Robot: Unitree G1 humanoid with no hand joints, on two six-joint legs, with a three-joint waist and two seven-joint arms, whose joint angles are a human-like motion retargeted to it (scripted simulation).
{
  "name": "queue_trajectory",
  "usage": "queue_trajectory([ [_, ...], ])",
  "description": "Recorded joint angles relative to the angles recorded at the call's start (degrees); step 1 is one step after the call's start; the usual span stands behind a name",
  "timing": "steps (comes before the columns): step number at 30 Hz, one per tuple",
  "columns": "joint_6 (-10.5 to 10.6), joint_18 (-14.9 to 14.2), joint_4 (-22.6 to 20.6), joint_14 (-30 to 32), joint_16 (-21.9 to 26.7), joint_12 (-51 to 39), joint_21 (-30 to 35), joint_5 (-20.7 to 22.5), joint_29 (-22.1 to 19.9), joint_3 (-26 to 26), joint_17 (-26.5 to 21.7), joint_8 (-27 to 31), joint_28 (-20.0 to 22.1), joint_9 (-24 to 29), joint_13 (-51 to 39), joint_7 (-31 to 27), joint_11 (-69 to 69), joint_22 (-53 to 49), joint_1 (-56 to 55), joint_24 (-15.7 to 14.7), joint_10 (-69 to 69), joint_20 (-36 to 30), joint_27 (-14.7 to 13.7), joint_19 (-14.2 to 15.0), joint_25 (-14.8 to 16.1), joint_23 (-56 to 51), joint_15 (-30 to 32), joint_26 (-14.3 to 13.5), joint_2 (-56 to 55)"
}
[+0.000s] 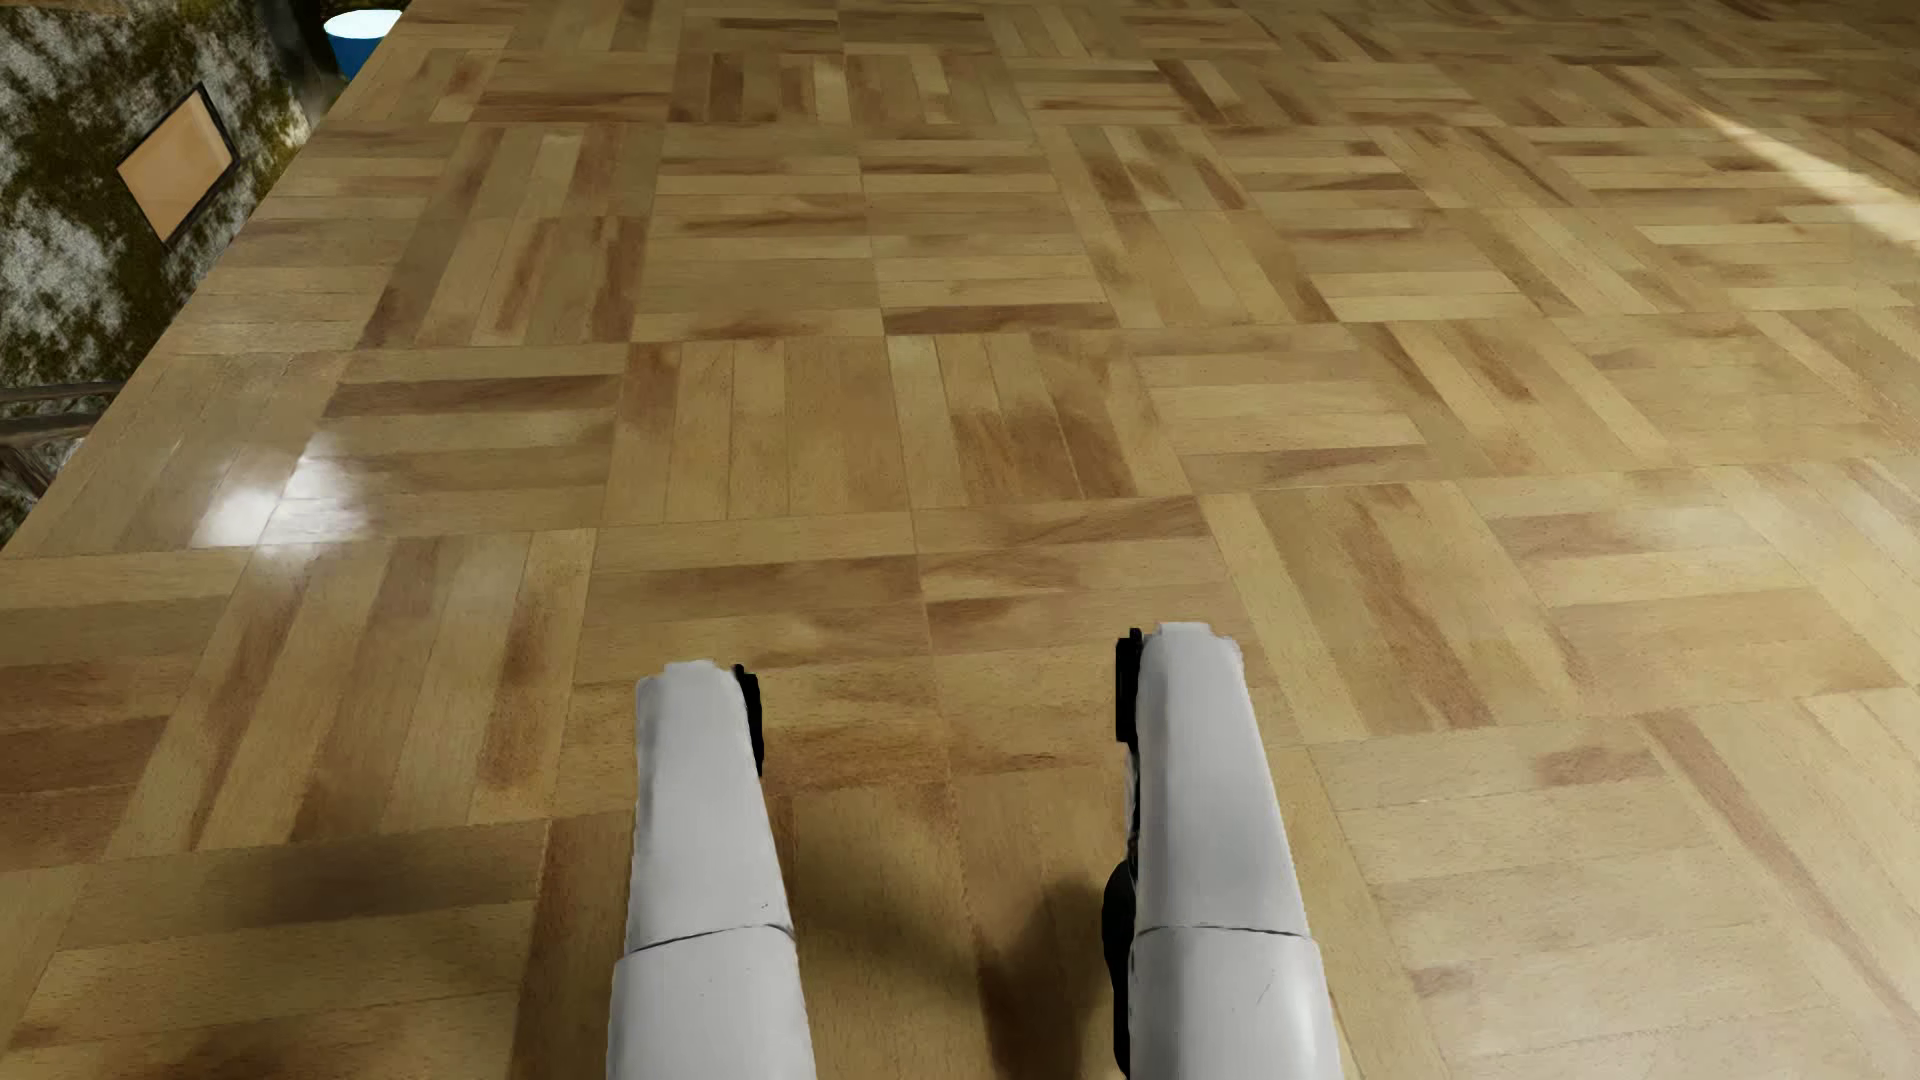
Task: Get off of the light cyan box
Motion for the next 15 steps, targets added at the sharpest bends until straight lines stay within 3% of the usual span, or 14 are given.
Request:
queue_trajectory([
  [3, 0.0, 0.0, 0.2, 0.1, -0.1, 2.2, 0.0, 0.4, 2.2, -0.1, 0.7, 0.0, -0.6, -0.1, 1.9, -0.2, -0.2, -5.2, 0.1, -1.2, 0.1, 0.9, -0.7, 0.1, -0.6, -3.5, 0.3, -0.9, 0.6],
  [6, -0.2, 0.2, 0.1, 0.2, 0.7, 1.0, 1.5, 0.9, 2.0, 0.0, 1.1, 0.0, -2.0, -0.2, 0.6, -0.3, -0.4, -8.2, 0.4, 0.5, 0.1, -1.0, -1.1, 0.0, -0.7, -5.2, 0.4, -2.1, 1.2],
  [7, -0.3, 0.3, -0.1, 0.3, 0.8, -0.1, 2.0, 0.9, 1.2, 0.0, 1.2, -0.1, -1.0, -0.1, -0.2, -0.3, -0.5, -8.0, 0.5, 1.6, 0.0, -1.9, -1.2, -0.3, -0.6, -5.2, 0.5, -2.4, 1.3],
  [15, -0.7, 0.5, -0.3, -0.7, 1.1, -5.2, 4.6, 1.0, -0.7, 0.4, 0.5, -0.2, 2.4, 1.9, -4.5, -0.5, -0.6, -5.2, 0.6, 0.5, 0.2, -3.8, -1.1, -0.4, 0.6, -6.3, 0.3, -1.4, 1.9],
])
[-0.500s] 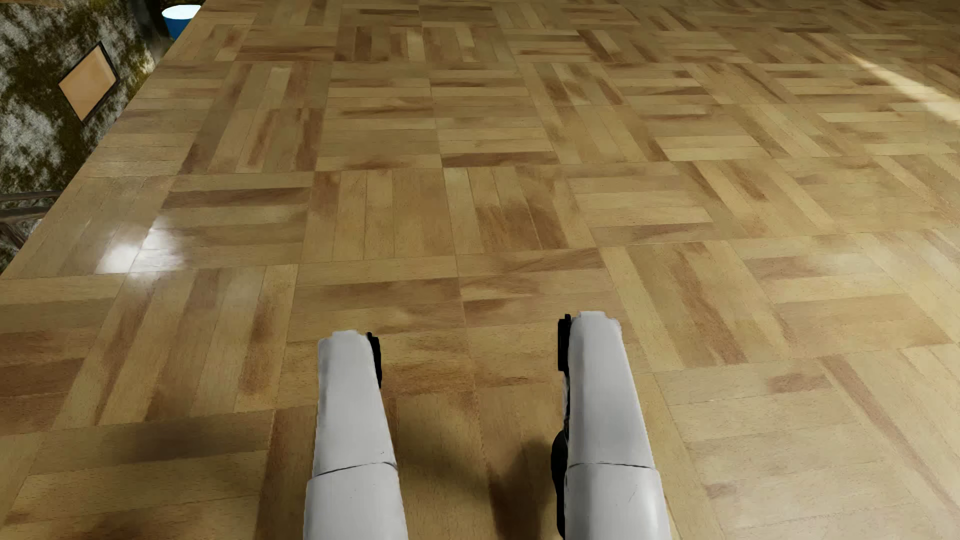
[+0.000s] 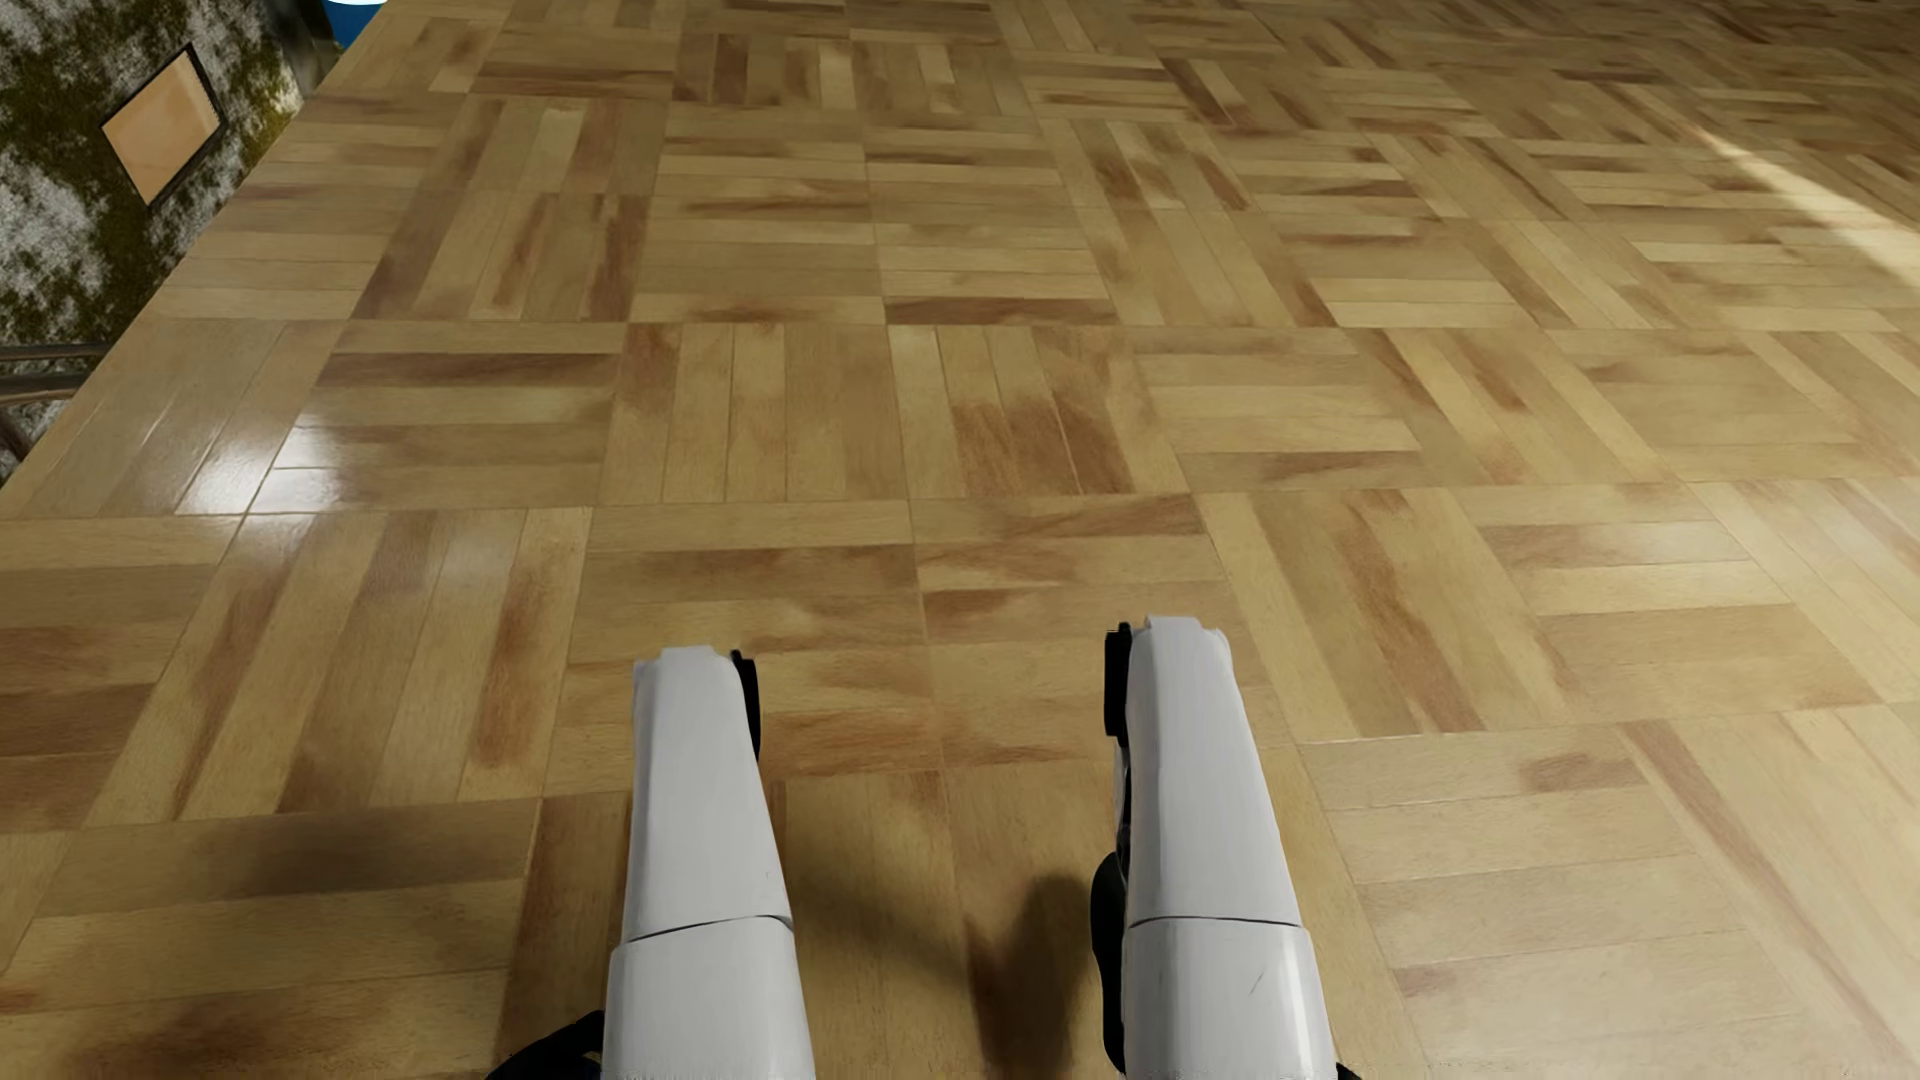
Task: Get off of the light cyan box
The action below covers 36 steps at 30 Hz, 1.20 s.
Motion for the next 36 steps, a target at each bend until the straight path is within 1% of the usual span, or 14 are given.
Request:
queue_trajectory([
  [6, 0.2, 0.2, -0.8, -2.0, 1.1, 0.6, -0.9, -1.0, -0.1, 0.2, -0.7, 0.3, -0.8, 3.4, -1.7, -0.8, 0.4, -4.5, -4.3, -1.2, 0.5, 1.9, 0.2, 1.0, 1.3, -3.7, -0.7, 0.0, -4.0],
  [10, 0.4, -0.3, -1.9, -2.4, 6.7, 8.3, -6.2, -2.1, -4.0, 0.4, -4.7, 1.3, 0.2, 4.4, 1.5, -2.1, 1.7, -28.2, -11.3, -3.7, 1.6, 9.0, -0.3, 2.5, 6.6, -19.3, -1.9, -1.1, -10.8],
  [12, 0.9, -0.4, -2.8, -1.8, 10.2, 11.9, -10.2, -3.3, -12.4, 0.6, -7.5, 2.0, 7.7, 4.9, 4.6, -2.8, 2.7, -43.8, -15.4, -5.0, 2.4, 11.1, -1.7, 3.6, 11.7, -33.5, -2.5, -1.9, -14.6],
  [13, 1.2, -0.8, -2.9, -1.3, 12.0, 12.6, -11.9, -3.8, -17.7, 0.6, -8.9, 2.4, 13.9, 5.3, 5.6, -3.2, 3.2, -51.1, -17.5, -3.1, 2.7, 11.5, -3.3, 4.3, 12.9, -41.7, -2.8, -2.4, -16.6],
  [16, 2.5, -1.2, -3.4, -1.5, 20.0, 8.3, -13.3, -4.6, -31.5, 0.5, -16.5, 3.3, 31.8, 7.8, 2.7, -3.9, 4.0, -66.6, -23.3, 0.2, 3.7, 8.5, -9.8, 6.0, 12.7, -64.5, -3.7, -6.1, -22.0],
  [17, 3.0, -1.4, -3.6, -1.8, 23.4, 3.4, -12.4, -4.8, -31.7, 0.6, -20.3, 3.7, 33.6, 8.8, 0.1, -4.1, 4.1, -70.0, -25.3, 2.2, 3.8, 5.1, -11.3, 6.7, 10.8, -70.3, -4.0, -7.8, -23.9],
  [19, 3.8, -2.1, -3.6, -2.3, 30.5, -12.1, -8.5, -5.0, -23.7, 0.9, -30.0, 4.2, 30.1, 11.5, -7.5, -4.2, 3.9, -73.9, -28.8, 4.4, 3.7, -6.8, -12.3, 7.5, 8.9, -78.6, -4.5, -10.1, -27.4],
  [21, 4.4, -2.7, -4.1, -2.8, 36.4, -35.1, 1.6, -5.7, -15.2, 1.1, -40.5, 4.9, 25.1, 14.1, -19.3, -4.0, 3.8, -75.5, -31.8, 3.4, 3.4, -27.9, -12.8, 8.0, 10.9, -82.8, -5.4, -11.8, -30.4],
  [22, 4.3, -3.0, -3.9, -3.3, 38.0, -48.0, 9.2, -5.5, -16.6, 1.1, -44.4, 4.9, 22.8, 15.1, -26.8, -3.9, 3.7, -75.7, -33.2, 2.8, 3.3, -40.1, -14.2, 7.9, 12.6, -83.1, -5.8, -13.1, -31.8],
  [24, 4.2, -3.2, -4.0, -4.1, 38.6, -69.7, 23.1, -5.2, -19.0, 1.0, -49.0, 4.6, 27.7, 17.7, -44.1, -3.7, 2.8, -76.3, -34.7, 0.5, 2.3, -60.4, -15.5, 7.4, 15.6, -82.4, -6.8, -14.7, -33.4],
  [26, 4.1, -2.8, -4.3, -4.8, 37.0, -79.6, 36.5, -4.8, -23.1, 1.0, -49.4, 4.2, 32.3, 19.6, -58.9, -3.5, 0.9, -76.3, -34.8, -0.6, 0.5, -69.5, -17.2, 7.5, 16.8, -81.5, -7.8, -15.6, -33.6],
  [29, 4.1, -1.5, -5.3, -4.2, 33.8, -77.0, 40.1, -2.8, -22.8, 0.9, -45.7, 3.3, 32.6, 19.9, -62.3, -2.4, -6.0, -72.4, -32.5, 1.1, -6.3, -66.4, -16.6, 5.7, 15.4, -78.7, -7.4, -15.5, -31.5],
  [33, 4.0, 0.3, -5.3, -0.5, 23.8, -62.3, 34.3, -0.7, -15.7, 0.8, -34.0, 0.6, 24.6, 16.5, -53.5, 0.5, -24.3, -55.5, -21.5, 6.5, -24.0, -53.6, -14.4, 2.6, 8.1, -62.3, -4.3, -15.6, -19.7],
  [36, 3.9, 1.9, -4.7, 3.1, 10.1, -52.6, 30.4, 1.0, -6.4, 0.5, -20.1, -1.9, 14.7, 12.5, -48.3, 3.4, -41.7, -33.3, -8.4, 12.7, -40.2, -43.8, -13.4, 0.5, -0.4, -41.1, -0.4, -17.4, -5.6],
])
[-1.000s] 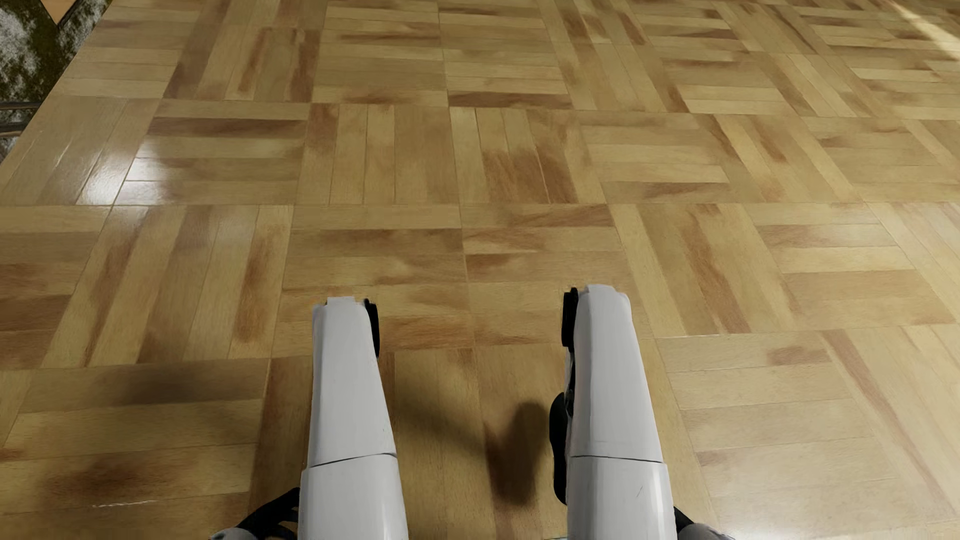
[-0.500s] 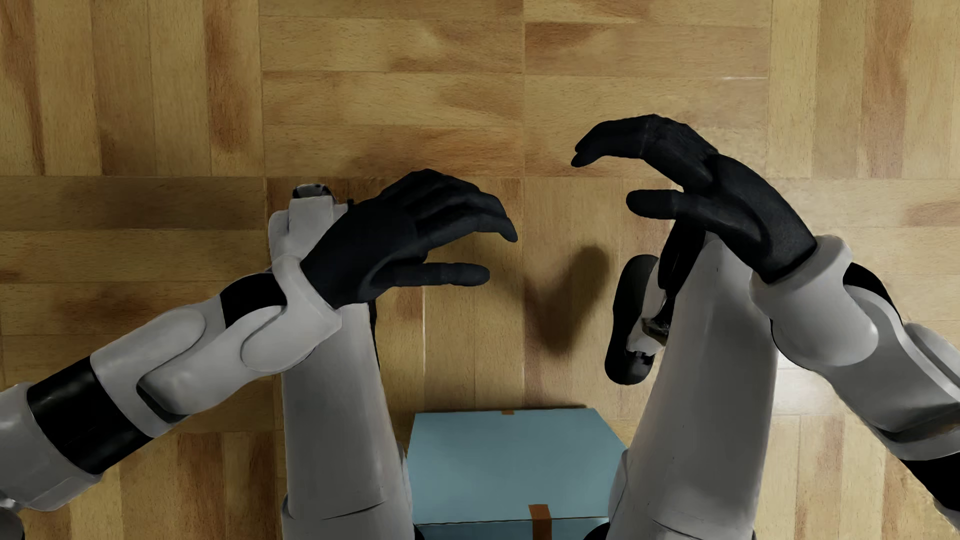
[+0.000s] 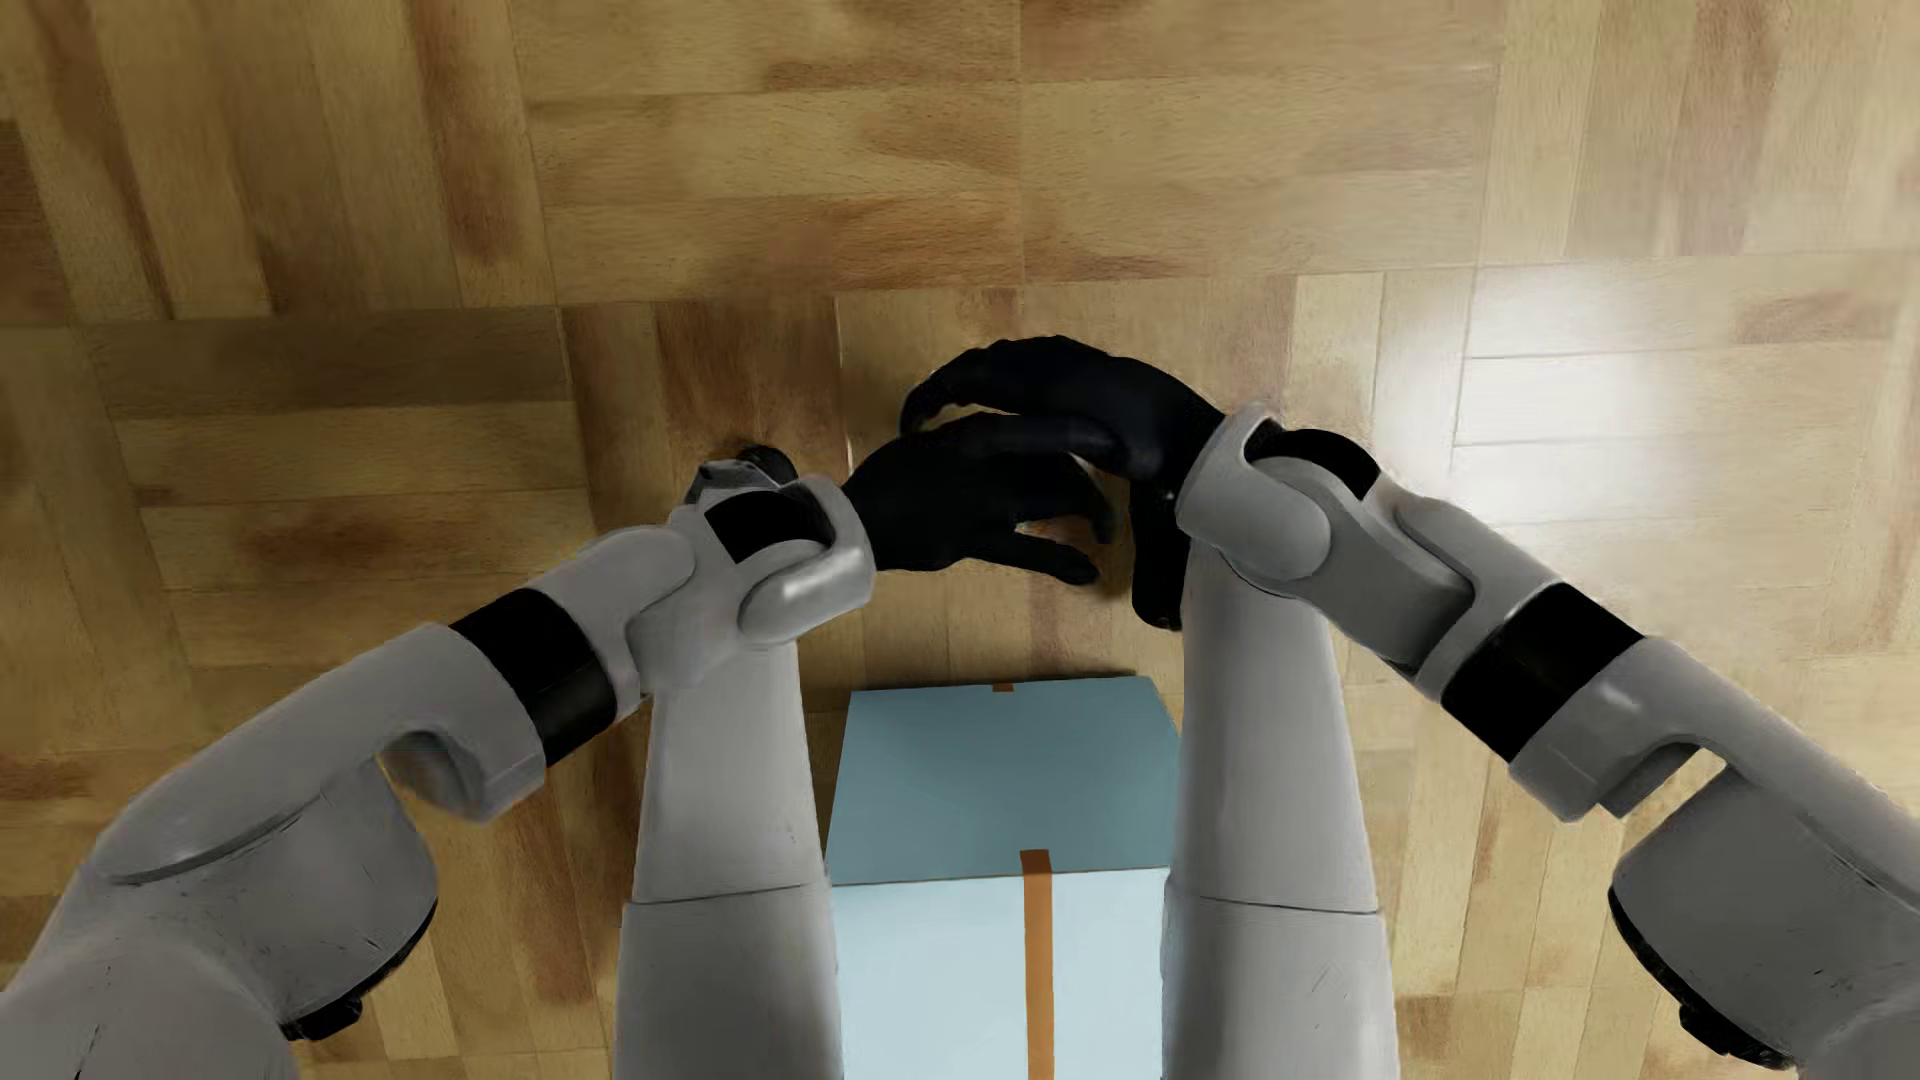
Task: Get off of the light cyan box
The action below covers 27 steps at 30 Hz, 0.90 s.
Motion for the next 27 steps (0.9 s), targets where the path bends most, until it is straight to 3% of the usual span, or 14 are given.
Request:
queue_trajectory([
  [3, 0.0, 0.4, 0.8, 4.0, -12.8, 8.1, -2.5, 0.6, 6.3, -0.3, 14.3, -2.8, -10.0, -5.7, 4.5, 4.1, -17.3, 20.7, 14.7, 5.4, -15.7, 6.2, 1.2, -0.8, -8.8, 24.4, 4.6, -0.5, 15.7],
  [4, -0.3, 0.6, 0.9, 5.4, -15.4, 10.9, -3.2, 0.8, 9.4, -0.3, 18.1, -3.7, -14.9, -8.2, 6.5, 5.2, -23.1, 24.3, 19.8, 6.1, -21.1, 8.0, 2.7, -0.8, -10.8, 30.2, 6.4, 0.7, 21.0],
  [5, -0.7, 1.0, 1.1, 6.6, -17.3, 14.3, -3.9, 1.4, 11.6, -0.1, 20.9, -4.4, -17.4, -10.9, 9.1, 6.4, -29.2, 27.5, 25.2, 3.7, -26.3, 10.8, 4.8, -1.0, -11.6, 33.6, 8.2, 3.9, 26.7],
  [7, -1.3, 2.6, 0.1, 8.7, -18.9, 22.3, -7.1, 2.9, 13.9, 0.3, 22.9, -5.5, -18.2, -16.5, 16.1, 8.7, -41.3, 30.0, 36.1, -2.4, -36.6, 16.7, 8.3, -2.4, -9.5, 35.9, 11.3, 9.6, 38.6],
  [9, -1.6, 4.2, -1.7, 10.3, -17.1, 30.0, -11.8, 3.6, 13.1, 0.4, 22.2, -6.3, -19.3, -22.8, 24.2, 10.7, -51.6, 27.3, 45.8, -6.7, -45.8, 21.6, 10.4, -3.5, -4.3, 36.3, 13.6, 9.9, 49.1],
  [11, -1.7, 4.9, -2.8, 11.1, -14.4, 37.0, -16.7, 4.0, 11.0, 0.4, 20.4, -7.5, -19.2, -29.3, 32.0, 12.1, -60.0, 22.8, 53.4, -8.4, -52.9, 25.8, 11.6, -4.0, 0.6, 36.0, 15.1, 9.7, 57.6],
  [15, -2.0, 4.9, -3.3, 11.0, -11.5, 47.8, -24.9, 4.1, 7.6, 1.1, 18.8, -9.7, -17.3, -37.0, 42.5, 15.4, -66.6, 22.8, 65.9, -10.6, -61.4, 36.7, 10.1, -3.0, 2.9, 38.4, 13.8, 8.6, 69.5],
  [18, -2.6, 4.8, -3.1, 9.6, -12.9, 51.7, -27.2, 4.4, 7.2, 1.7, 19.6, -10.9, -11.9, -40.2, 45.4, 17.3, -69.1, 34.0, 71.9, -13.5, -63.5, 41.5, 11.5, -2.2, 2.8, 46.2, 13.0, 12.5, 75.4],
  [21, -3.0, 3.9, -2.4, 8.3, -13.1, 53.3, -29.3, 4.2, 7.6, 1.9, 20.5, -11.1, -13.1, -42.1, 47.4, 17.5, -69.2, 42.2, 73.2, -11.3, -63.0, 42.1, 12.3, -1.6, 1.7, 50.9, 11.7, 13.9, 77.3],
  [23, -3.1, 3.9, -2.4, 8.2, -12.4, 54.7, -30.2, 4.3, 7.8, 1.9, 20.6, -11.5, -15.5, -42.3, 48.5, 17.9, -69.2, 43.1, 73.5, -8.8, -63.1, 42.1, 12.4, -1.6, 2.0, 51.2, 11.6, 13.3, 77.6],
  [27, -3.2, 4.0, -2.4, 8.3, -11.1, 56.8, -29.6, 4.2, 9.3, 2.0, 21.0, -11.5, -17.8, -42.6, 49.4, 17.6, -69.2, 39.3, 73.2, -9.2, -63.1, 43.2, 11.5, -1.7, 2.0, 48.0, 11.4, 11.8, 77.4],
])
